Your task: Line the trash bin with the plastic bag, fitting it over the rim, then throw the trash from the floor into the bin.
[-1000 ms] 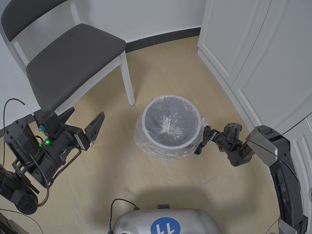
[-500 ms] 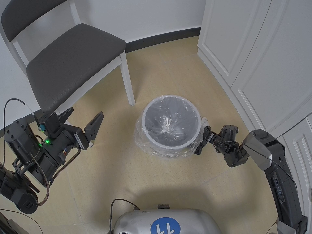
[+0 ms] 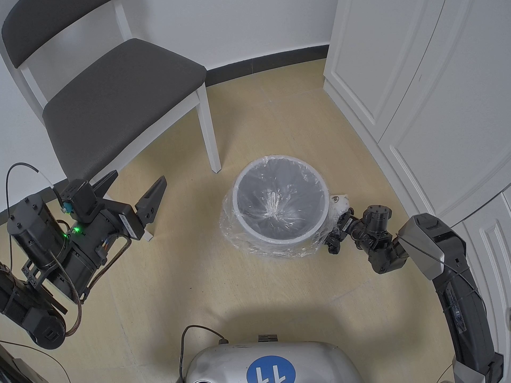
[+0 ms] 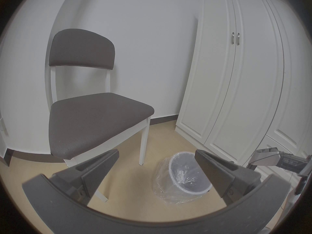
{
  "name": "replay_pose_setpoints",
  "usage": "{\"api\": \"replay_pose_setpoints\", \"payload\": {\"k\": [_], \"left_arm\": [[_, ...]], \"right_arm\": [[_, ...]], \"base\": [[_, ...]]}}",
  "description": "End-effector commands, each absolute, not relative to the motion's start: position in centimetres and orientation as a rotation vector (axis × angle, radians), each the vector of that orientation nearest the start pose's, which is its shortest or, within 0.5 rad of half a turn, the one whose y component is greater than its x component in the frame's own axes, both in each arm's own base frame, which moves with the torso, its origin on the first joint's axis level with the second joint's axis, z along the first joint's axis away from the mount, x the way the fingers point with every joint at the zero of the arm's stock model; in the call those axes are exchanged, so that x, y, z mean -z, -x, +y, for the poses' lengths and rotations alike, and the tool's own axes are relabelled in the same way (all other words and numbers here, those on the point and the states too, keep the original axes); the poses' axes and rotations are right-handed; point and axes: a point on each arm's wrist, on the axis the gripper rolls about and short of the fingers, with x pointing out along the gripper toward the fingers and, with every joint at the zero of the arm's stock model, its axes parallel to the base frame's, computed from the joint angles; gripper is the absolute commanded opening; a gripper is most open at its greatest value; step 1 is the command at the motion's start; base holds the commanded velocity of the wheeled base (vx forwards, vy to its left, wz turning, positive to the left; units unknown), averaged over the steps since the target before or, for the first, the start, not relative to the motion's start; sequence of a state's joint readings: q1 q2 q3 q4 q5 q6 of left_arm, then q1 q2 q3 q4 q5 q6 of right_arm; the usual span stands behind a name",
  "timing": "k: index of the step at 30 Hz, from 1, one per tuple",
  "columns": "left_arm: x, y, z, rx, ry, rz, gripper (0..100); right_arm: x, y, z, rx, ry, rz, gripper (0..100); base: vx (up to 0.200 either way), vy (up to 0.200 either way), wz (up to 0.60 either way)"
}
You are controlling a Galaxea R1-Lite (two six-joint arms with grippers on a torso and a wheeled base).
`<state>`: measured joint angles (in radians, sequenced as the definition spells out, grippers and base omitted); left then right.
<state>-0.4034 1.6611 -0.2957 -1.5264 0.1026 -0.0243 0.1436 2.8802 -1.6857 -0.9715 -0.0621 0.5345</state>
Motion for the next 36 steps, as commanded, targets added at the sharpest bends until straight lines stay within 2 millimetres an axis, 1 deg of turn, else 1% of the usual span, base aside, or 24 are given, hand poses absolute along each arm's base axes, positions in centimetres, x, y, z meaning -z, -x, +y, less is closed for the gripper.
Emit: {"api": "replay_pose_setpoints", "payload": {"k": [1, 2, 4, 5, 9, 12, 13, 14, 15, 16, 17, 18, 19, 20, 23, 25, 31, 32, 33, 34, 35, 36], "left_arm": [[-15.7, -22.1, -9.1, 0.299, 0.062, -0.142, 100], [-15.7, -22.1, -9.1, 0.299, 0.062, -0.144, 100], [-15.7, -22.1, -9.1, 0.299, 0.062, -0.144, 100], [-15.7, -22.1, -9.1, 0.299, 0.062, -0.144, 100], [-15.8, -22.0, -9.1, 0.300, 0.063, -0.145, 100], [-15.9, -21.9, -9.1, 0.303, 0.064, -0.151, 100], [-15.9, -21.9, -9.0, 0.300, 0.065, -0.153, 100], [-16.0, -21.8, -9.0, 0.300, 0.065, -0.154, 100], [-16.0, -21.8, -9.0, 0.300, 0.065, -0.154, 100], [-16.0, -21.8, -9.0, 0.299, 0.065, -0.156, 100], [-16.1, -21.8, -9.0, 0.300, 0.066, -0.157, 100], [-16.1, -21.8, -9.0, 0.299, 0.066, -0.157, 100], [-16.1, -21.8, -9.0, 0.300, 0.066, -0.157, 100], [-16.1, -21.8, -9.0, 0.300, 0.066, -0.157, 100], [-16.0, -21.8, -9.0, 0.300, 0.065, -0.156, 100], [-16.1, -21.8, -9.0, 0.302, 0.066, -0.160, 100], [-16.4, -21.6, -8.9, 0.300, 0.069, -0.171, 100], [-16.4, -21.6, -8.9, 0.304, 0.069, -0.172, 100], [-16.4, -21.6, -8.9, 0.304, 0.069, -0.172, 100], [-16.5, -21.5, -8.9, 0.305, 0.070, -0.178, 100], [-16.6, -21.5, -8.9, 0.305, 0.070, -0.178, 100], [-16.6, -21.5, -8.9, 0.307, 0.071, -0.180, 100]], "right_arm": [[7.8, -51.9, 6.9, -0.010, -0.504, 0.236, 0], [7.9, -51.6, 6.1, 0.007, -0.492, 0.250, 0], [7.7, -51.5, 5.8, 0.014, -0.484, 0.255, 0], [7.6, -51.1, 5.2, 0.025, -0.459, 0.269, 0], [6.9, -50.3, 4.1, 0.041, -0.407, 0.288, 0], [6.2, -49.5, 3.1, 0.049, -0.309, 0.311, 0], [6.2, -49.3, 3.0, 0.049, -0.290, 0.317, 0], [6.2, -48.8, 2.5, 0.049, -0.225, 0.333, 0], [6.2, -48.7, 2.5, 0.048, -0.219, 0.336, 0], [6.0, -48.3, 2.3, 0.042, -0.163, 0.343, 0], [5.6, -47.6, 2.3, 0.033, -0.115, 0.333, 0], [5.6, -47.6, 2.3, 0.033, -0.112, 0.333, 0], [4.9, -46.8, 2.4, 0.021, -0.077, 0.316, 0], [4.9, -46.7, 2.4, 0.021, -0.074, 0.316, 0], [3.6, -45.6, 2.9, -0.001, -0.014, 0.297, 0], [2.6, -45.0, 3.5, -0.019, 0.025, 0.262, 0], [-0.2, -43.6, 4.0, -0.037, 0.128, 0.104, 0], [-1.2, -43.1, 4.1, -0.038, 0.157, 0.057, 0], [-1.2, -43.1, 4.1, -0.038, 0.157, 0.057, 0], [-2.5, -42.3, 4.5, -0.045, 0.179, 0.007, 0], [-2.6, -42.3, 4.5, -0.047, 0.180, 0.003, 0], [-4.3, -41.4, 5.1, -0.054, 0.189, -0.051, 0]], "base": [[0.000, 0.000, 0.00], [0.000, 0.000, 0.00], [0.000, 0.000, 0.00], [0.000, 0.000, 0.00], [0.000, 0.000, 0.00], [0.000, 0.000, 0.00], [0.000, 0.000, 0.00], [0.000, 0.000, 0.00], [0.000, 0.000, 0.00], [0.000, 0.000, 0.00], [0.000, 0.000, 0.00], [0.000, 0.000, 0.00], [0.000, 0.000, 0.00], [0.000, 0.000, 0.00], [0.000, 0.000, 0.00], [0.000, 0.000, 0.00], [0.000, 0.000, 0.00], [0.000, 0.000, 0.00], [0.000, 0.000, 0.00], [0.000, 0.000, 0.00], [0.000, 0.000, 0.00], [0.000, 0.000, 0.00]]}}
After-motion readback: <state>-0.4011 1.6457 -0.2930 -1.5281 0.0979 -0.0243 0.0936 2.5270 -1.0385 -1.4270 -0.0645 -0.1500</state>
